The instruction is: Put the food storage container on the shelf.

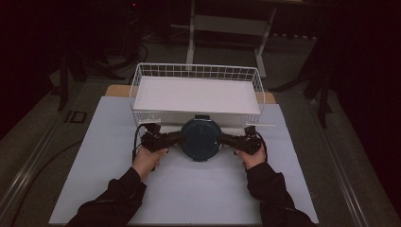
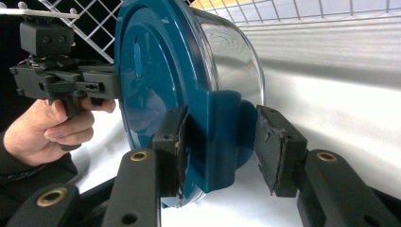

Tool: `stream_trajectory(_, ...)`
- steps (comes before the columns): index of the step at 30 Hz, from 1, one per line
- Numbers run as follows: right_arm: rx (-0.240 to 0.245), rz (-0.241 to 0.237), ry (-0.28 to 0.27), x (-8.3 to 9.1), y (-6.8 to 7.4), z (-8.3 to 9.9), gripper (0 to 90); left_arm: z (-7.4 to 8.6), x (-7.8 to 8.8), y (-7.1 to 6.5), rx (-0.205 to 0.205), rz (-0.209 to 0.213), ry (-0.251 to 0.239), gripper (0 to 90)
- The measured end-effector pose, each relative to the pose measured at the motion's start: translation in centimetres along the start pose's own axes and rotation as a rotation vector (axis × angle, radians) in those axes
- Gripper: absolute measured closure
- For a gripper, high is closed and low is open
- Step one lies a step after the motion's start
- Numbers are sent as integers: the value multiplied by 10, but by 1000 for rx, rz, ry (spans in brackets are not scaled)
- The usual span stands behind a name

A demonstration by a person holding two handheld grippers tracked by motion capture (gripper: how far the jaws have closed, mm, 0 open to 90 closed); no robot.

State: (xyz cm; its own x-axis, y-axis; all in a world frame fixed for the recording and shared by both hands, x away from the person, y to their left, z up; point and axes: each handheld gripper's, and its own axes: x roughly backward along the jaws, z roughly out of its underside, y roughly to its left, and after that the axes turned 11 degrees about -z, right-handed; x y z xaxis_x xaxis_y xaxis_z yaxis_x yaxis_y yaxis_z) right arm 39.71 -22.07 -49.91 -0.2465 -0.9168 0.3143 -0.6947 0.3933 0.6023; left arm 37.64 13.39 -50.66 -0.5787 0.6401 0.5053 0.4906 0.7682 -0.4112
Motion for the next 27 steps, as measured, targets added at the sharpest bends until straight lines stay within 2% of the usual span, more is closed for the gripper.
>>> stream_trajectory(2, 11, 7, 0, -1, -1, 0, 562, 1, -1, 1, -2, -1, 0, 550)
stream_trajectory(3, 6, 8, 5, -2, -1, 1, 562, 2, -2, 3, 24, 5, 2, 550)
stream_trajectory(6, -7, 2, -3, -3, -4, 0, 562, 1, -3, 3, 32, 8, 1, 550)
stream_trajectory(7, 6, 3, -8, -3, -6, -1, 562, 0, -3, 3, 36, 6, 0, 549)
stream_trajectory(10, -15, -6, -8, -4, -8, -1, 558, -1, -4, 5, 32, 9, 0, 548)
stream_trajectory(16, -39, -9, -20, -5, -11, 1, 543, 0, -6, 9, 66, 28, -4, 542)
stream_trajectory(19, -17, 30, -15, -6, -8, -2, 529, 0, -9, 13, 107, 39, -2, 535)
stream_trajectory(20, -17, 30, -15, -6, -8, -2, 529, 0, -9, 13, 107, 39, -2, 527)
stream_trajectory(23, -13, 56, -18, -9, -8, -3, 521, 1, -10, 11, 66, -5, -38, 501)
stream_trajectory(27, -8, 62, -40, -11, -8, -3, 523, 0, -10, 11, 69, -16, -49, 496)
